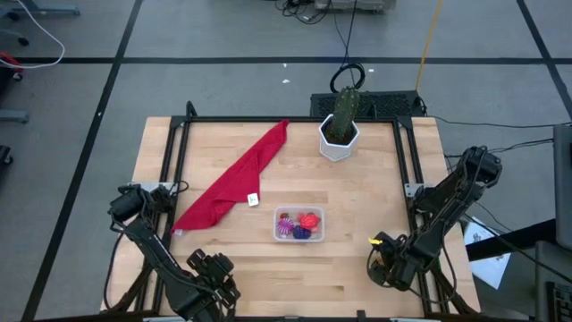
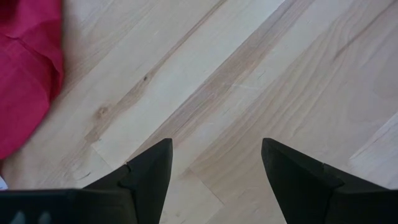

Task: Pick and placing Produce into tupperware
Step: Put the red strawberry into the transparent bin

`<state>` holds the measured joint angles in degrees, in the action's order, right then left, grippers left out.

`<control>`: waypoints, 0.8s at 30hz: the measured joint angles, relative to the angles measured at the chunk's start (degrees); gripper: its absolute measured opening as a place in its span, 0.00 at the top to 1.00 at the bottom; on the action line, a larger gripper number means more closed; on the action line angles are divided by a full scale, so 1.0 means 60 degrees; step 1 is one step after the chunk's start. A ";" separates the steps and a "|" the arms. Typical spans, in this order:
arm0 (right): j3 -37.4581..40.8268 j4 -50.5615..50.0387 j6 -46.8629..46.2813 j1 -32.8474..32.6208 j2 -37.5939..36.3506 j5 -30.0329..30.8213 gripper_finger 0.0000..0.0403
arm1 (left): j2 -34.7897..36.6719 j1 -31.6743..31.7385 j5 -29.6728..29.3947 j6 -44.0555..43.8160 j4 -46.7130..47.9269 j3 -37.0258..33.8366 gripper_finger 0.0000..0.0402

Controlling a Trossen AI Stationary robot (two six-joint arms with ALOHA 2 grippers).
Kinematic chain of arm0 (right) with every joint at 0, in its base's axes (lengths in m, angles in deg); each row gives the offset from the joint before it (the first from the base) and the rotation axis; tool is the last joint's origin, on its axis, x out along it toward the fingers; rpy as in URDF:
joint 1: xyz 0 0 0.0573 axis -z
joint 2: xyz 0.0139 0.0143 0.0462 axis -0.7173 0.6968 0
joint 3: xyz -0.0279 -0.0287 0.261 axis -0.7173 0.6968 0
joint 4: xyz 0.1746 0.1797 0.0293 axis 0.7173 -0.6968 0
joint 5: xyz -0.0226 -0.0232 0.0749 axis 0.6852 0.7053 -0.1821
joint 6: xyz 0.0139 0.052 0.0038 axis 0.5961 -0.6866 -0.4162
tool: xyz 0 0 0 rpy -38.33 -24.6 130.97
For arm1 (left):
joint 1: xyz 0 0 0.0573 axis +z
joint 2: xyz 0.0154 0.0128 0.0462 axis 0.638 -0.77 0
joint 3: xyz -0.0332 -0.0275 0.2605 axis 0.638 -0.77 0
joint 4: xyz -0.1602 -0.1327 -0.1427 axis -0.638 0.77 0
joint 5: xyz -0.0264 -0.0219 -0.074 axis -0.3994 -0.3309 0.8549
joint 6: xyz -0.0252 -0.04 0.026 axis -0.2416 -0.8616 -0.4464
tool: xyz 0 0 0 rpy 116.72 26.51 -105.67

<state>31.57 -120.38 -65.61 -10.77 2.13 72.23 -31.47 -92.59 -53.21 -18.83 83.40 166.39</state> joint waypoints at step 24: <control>-0.0018 -0.0123 0.0525 0.0000 0.0062 -0.0084 0.25 | 0.0000 0.0000 -0.0004 0.0000 -0.0004 0.0000 0.37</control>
<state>31.46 -121.12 -62.46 -10.77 2.50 71.72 -31.47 -92.59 -53.23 -18.83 83.38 166.39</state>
